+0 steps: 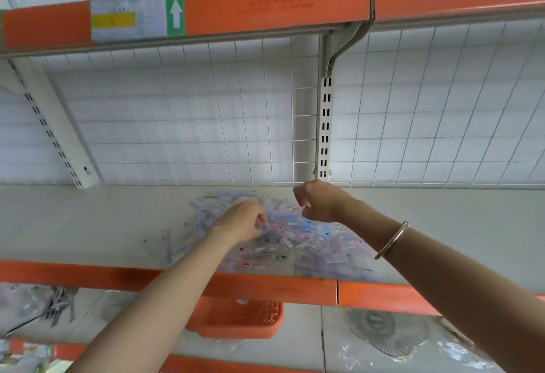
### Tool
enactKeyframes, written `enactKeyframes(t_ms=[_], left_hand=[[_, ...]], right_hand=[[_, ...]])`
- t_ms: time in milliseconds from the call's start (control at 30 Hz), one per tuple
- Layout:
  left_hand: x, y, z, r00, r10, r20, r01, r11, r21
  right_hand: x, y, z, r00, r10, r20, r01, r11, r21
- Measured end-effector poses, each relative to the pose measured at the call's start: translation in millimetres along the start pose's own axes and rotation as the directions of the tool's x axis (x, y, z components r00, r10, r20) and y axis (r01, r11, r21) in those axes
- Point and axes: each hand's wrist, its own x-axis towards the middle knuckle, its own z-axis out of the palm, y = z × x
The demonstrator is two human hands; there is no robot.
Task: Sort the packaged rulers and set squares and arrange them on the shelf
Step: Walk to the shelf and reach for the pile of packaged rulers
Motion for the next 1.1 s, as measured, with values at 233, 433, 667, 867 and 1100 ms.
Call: enactKeyframes(t_ms=[233,433,667,867,1100], left_hand=[[0,0,-4,0.997,-0.016,0.079,0.018,0.999,-0.033],[12,8,-5,0.999,0.001,0.047,-0.004,0.998,0.058],[22,17,-2,0.972,0.012,0.234,-0.033,0.996,0.086],[9,25,-1,0.976,0.116,0.186,-0.151,0.970,0.190],[2,23,1,0.973,0.225,0.051,-0.230,0.925,0.303]], right_hand=[[-12,15,25,0.988,-0.044,0.146,0.038,0.998,0.048],[-11,17,28,0.987,-0.016,0.158,-0.004,0.992,0.126],[-4,16,36,0.996,0.037,0.084,-0.048,0.991,0.126],[-4,16,42,0.993,0.033,0.110,-0.049,0.989,0.141],[-3,19,34,0.991,0.006,0.131,-0.030,0.982,0.184]])
